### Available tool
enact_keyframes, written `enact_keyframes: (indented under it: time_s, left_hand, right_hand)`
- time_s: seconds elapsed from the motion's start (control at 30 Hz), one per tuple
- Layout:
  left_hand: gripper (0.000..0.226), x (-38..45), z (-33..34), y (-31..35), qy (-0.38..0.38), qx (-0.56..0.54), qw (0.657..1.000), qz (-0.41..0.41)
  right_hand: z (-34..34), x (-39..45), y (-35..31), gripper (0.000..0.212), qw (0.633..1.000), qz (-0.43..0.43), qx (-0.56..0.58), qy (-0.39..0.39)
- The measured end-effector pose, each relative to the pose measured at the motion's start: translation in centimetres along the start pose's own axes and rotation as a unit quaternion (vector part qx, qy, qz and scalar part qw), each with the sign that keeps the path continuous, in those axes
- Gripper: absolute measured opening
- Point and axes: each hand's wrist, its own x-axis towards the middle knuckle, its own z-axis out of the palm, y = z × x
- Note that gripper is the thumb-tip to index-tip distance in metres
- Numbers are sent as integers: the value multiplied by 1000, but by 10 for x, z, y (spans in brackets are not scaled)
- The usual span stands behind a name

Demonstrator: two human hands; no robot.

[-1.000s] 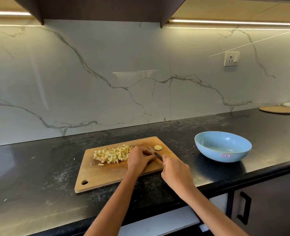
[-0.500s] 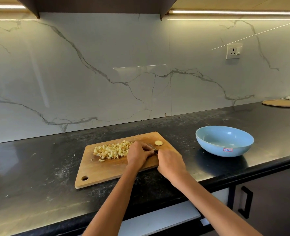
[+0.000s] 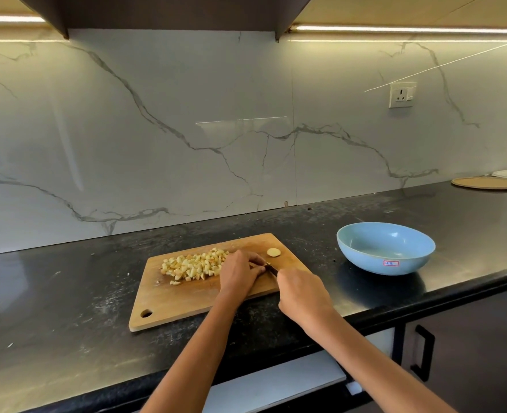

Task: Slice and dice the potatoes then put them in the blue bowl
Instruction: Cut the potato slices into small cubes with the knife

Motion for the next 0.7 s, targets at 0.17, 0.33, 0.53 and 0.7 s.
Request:
enact_keyframes:
  time_s: [0.17,0.33,0.53,0.7]
  left_hand:
    - [11,-2,-1,3,-11,16,1000,21]
    - [11,-4,-1,0,-3,-18,1000,6]
    - [9,-2,0,-4,14,-28,999,2]
    - [10,-2,1,-4,21,-43,999,4]
  right_hand:
    - [0,10,-6,22,1000,-2,-6,3]
    - [4,1,-7,23,1000,5,19,5]
    - [6,-17,3,24,998,36,47,13]
    - [3,-11,5,24,996,48,57,45]
